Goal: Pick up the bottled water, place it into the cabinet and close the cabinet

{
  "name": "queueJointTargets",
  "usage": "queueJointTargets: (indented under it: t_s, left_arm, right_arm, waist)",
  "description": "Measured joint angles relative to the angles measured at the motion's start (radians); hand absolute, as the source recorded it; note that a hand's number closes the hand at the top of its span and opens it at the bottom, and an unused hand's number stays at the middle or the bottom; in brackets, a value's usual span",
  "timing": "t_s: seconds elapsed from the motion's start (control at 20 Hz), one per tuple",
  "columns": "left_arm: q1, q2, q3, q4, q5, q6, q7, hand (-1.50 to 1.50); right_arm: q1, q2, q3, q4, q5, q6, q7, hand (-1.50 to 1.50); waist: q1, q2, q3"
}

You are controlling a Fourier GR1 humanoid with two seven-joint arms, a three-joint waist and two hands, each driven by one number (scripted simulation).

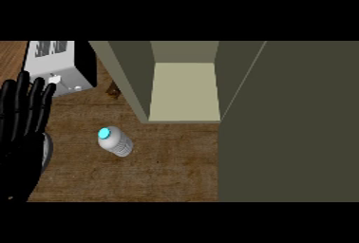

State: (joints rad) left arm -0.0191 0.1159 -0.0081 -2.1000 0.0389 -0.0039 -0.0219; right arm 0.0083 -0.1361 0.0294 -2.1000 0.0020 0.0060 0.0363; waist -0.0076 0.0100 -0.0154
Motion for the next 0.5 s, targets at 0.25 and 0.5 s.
queueJointTargets:
  t_s: [0.25, 0.5]
  left_arm:
    - [-0.055, 0.01, 0.056, 0.079, 0.036, -0.011, 0.0, -1.5]
    - [-0.046, -0.029, 0.067, 0.109, 0.118, -0.001, 0.081, -1.5]
  right_arm:
    - [0.069, 0.03, 0.014, -0.073, 0.002, -0.006, 0.001, -1.5]
    - [0.187, 0.021, 0.094, -0.156, -0.115, 0.101, 0.026, -1.5]
  waist:
    - [0.002, -0.008, 0.011]
    - [-0.001, -0.012, 0.014]
